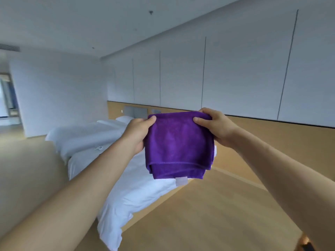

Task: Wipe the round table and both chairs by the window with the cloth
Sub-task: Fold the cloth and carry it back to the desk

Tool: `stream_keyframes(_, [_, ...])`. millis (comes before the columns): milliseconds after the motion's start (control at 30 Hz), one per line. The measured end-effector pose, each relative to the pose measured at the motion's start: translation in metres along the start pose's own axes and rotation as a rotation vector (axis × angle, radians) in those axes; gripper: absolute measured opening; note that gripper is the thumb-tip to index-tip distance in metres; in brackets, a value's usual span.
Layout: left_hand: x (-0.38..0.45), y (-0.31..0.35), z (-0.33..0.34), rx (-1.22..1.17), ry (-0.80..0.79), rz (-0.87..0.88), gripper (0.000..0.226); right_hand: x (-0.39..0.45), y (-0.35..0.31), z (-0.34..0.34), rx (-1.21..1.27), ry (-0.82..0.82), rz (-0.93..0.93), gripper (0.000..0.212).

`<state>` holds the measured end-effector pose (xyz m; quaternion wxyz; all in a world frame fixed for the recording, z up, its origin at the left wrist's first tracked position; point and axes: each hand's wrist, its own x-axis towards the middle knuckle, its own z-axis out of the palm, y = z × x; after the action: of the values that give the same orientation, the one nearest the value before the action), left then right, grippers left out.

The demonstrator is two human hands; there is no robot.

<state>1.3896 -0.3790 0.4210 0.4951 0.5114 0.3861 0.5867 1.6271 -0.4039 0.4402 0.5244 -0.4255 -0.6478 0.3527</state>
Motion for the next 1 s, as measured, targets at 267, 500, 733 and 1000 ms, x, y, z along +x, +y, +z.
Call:
stream_keyframes(267, [0.026, -0.010, -0.085, -0.289, -0.237, -0.213, 0.025, 0.103, 0.029, 0.087, 0.312, -0.204, 0.037, 0.005])
stream_keyframes(500, [0.078, -0.039, -0.159, -0.040, -0.124, -0.192, 0.042, 0.189, 0.053, 0.156, 0.337, -0.371, 0.203, 0.010])
stream_keyframes(733, [0.139, -0.022, -0.234, -0.267, -0.029, -0.359, 0.036, 0.274, 0.058, 0.219, 0.314, -0.370, 0.397, 0.019])
stream_keyframes(1000, [0.191, -0.020, -0.310, -0.220, 0.065, -0.130, 0.039, 0.345, 0.075, 0.313, 0.416, -0.458, 0.520, 0.018])
